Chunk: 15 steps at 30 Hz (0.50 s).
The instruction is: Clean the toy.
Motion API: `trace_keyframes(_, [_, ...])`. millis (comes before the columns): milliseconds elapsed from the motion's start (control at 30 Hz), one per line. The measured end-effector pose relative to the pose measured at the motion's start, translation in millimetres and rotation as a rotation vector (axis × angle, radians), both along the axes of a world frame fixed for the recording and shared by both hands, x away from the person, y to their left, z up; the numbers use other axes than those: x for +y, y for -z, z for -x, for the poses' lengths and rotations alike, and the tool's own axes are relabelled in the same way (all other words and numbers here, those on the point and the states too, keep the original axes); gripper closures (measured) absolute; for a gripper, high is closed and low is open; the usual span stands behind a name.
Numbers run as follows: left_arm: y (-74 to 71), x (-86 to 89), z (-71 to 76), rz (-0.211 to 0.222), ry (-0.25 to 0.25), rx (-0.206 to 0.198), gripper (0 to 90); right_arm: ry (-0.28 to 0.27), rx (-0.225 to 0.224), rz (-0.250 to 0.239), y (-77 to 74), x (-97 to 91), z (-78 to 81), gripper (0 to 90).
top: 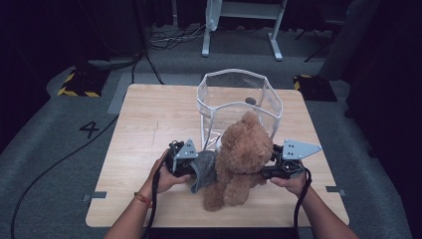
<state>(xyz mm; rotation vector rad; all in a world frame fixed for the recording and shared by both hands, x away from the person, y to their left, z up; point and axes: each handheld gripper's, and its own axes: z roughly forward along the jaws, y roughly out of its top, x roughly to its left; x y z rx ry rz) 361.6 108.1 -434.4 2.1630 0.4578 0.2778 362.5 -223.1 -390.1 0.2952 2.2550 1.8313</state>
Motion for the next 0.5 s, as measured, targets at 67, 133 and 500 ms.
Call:
trace_keyframes(67, [-3.3, 2.1, 10.1, 0.006, 0.009, -0.021, 76.6, 0.053, -0.004, -0.003, -0.1, -2.8, -1.7, 47.9])
trace_keyframes(133, [-9.1, 6.5, 20.3, 0.033, -0.003, -0.042, 76.2, 0.092, -0.005, -0.008, 0.5, -3.8, -3.0, 47.8])
trace_keyframes(500, [-48.5, -12.9, 71.2, 0.265, 0.19, -0.043, 76.3, 0.175, -0.04, 0.038, 3.3, 7.7, -3.0, 47.4])
